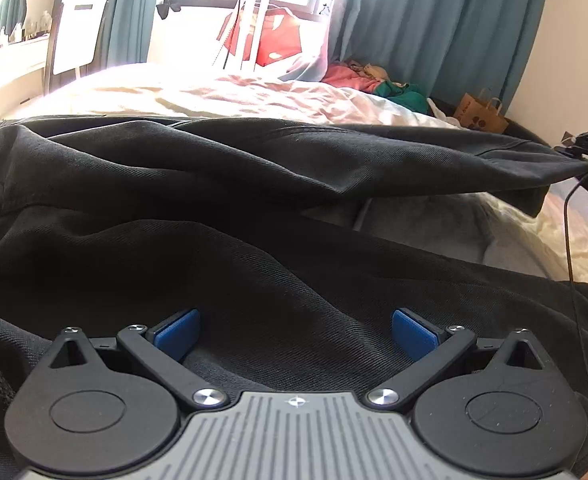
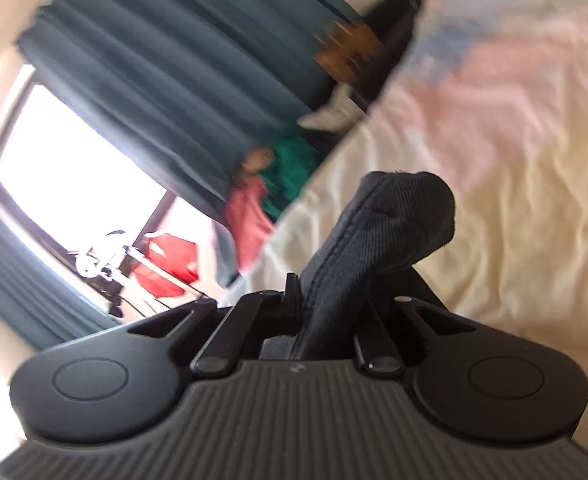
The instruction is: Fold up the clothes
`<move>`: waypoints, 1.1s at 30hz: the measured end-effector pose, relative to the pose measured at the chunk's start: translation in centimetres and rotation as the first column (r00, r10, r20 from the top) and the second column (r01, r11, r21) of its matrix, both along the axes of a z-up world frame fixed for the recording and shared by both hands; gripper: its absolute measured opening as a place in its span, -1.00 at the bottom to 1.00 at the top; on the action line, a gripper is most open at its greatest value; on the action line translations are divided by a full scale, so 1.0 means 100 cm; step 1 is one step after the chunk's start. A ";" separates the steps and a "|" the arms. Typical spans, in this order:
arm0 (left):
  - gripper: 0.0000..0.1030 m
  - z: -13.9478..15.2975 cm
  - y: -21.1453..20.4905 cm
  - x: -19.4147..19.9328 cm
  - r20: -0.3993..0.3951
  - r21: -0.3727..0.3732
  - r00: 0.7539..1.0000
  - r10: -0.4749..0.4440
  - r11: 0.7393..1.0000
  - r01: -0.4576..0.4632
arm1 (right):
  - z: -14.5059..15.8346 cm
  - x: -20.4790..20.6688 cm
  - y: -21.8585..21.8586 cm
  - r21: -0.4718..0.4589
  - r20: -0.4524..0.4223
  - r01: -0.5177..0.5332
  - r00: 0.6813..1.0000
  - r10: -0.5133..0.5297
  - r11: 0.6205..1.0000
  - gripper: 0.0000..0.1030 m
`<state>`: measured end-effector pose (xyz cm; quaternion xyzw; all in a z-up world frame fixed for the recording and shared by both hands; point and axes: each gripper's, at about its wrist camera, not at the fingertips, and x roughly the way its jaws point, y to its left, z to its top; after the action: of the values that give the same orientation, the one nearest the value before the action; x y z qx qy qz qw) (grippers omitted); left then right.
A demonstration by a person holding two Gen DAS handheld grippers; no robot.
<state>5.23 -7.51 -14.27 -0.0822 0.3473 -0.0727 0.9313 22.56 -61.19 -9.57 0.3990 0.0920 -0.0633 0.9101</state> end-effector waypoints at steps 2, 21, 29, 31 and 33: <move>1.00 0.002 0.002 -0.001 0.001 -0.018 1.000 0.005 1.000 -0.005 | -0.018 -0.015 -0.008 0.002 -0.048 0.031 0.998 -0.031 1.000 -0.87; 0.99 0.026 -0.006 -0.004 0.129 0.099 0.991 -0.025 0.995 0.012 | -0.060 -0.119 0.050 -0.173 -0.428 0.127 0.883 -0.190 0.977 -0.19; 0.99 0.048 0.007 -0.032 0.203 0.108 0.979 -0.032 0.994 0.010 | 0.002 -0.187 0.161 -0.307 -0.398 -0.161 0.917 0.027 0.938 0.28; 0.99 0.053 0.011 -0.042 0.211 0.107 0.977 -0.035 0.994 0.012 | 0.014 -0.209 0.193 -0.331 -0.349 -0.227 0.931 0.105 0.916 0.29; 0.99 0.060 0.018 -0.051 0.209 0.094 0.977 -0.033 0.995 0.013 | 0.023 -0.229 0.224 -0.358 -0.304 -0.291 0.935 0.184 0.887 0.47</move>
<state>0.17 -5.75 -8.32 -0.0268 0.2508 -0.0758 0.9647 -0.30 -38.75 -7.28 0.1796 0.2451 -0.0198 0.9525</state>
